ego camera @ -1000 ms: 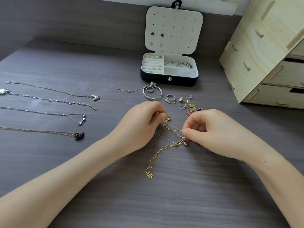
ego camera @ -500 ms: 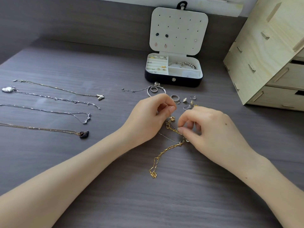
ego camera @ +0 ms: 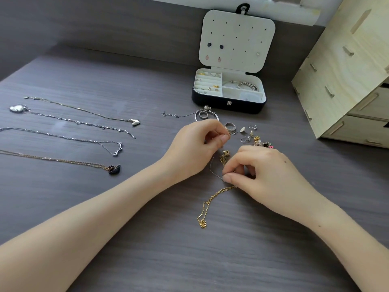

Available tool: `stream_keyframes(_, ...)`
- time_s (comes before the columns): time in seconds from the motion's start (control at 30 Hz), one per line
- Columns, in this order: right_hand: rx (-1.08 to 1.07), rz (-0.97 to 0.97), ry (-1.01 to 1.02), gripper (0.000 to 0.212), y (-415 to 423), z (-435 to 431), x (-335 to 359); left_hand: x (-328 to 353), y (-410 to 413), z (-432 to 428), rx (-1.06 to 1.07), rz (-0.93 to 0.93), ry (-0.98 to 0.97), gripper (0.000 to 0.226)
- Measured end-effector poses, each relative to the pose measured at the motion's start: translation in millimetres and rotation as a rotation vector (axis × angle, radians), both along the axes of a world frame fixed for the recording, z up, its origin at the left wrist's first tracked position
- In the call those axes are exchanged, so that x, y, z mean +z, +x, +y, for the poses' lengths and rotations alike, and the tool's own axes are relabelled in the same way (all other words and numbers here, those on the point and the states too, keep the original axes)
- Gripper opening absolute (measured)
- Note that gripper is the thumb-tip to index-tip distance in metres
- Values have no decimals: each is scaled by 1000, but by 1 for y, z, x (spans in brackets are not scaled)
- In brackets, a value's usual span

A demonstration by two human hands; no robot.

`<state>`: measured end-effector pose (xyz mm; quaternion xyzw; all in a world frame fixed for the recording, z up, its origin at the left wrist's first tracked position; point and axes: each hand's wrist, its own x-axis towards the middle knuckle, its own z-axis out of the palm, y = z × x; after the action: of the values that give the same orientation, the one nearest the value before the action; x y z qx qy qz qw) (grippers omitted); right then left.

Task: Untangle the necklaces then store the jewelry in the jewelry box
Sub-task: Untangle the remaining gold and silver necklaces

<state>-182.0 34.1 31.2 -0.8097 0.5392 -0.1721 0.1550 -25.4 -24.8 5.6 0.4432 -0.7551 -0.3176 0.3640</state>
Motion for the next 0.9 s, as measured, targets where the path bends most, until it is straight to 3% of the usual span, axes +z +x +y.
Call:
stream_keyframes(0.1,-67,-36,-85,2,0,-2,-3,-1,-1,0,0,-6,-4,6)
stream_keyframes(0.33,-126,80,-184,15,13,-4,-7,-2,-1,0,10,0,0,6)
stream_keyframes(0.53,34,145,35,12,-3,2,5,-2,0,0,12,11,6,6)
stream_keyframes(0.7,14,144,90,14,-14,0,14,-3,0,0,15,1,3,6)
stream_keyframes(0.9,-115,70,-115,9,-2,-1,5,-3,-1,-1,22,-6,-10,6)
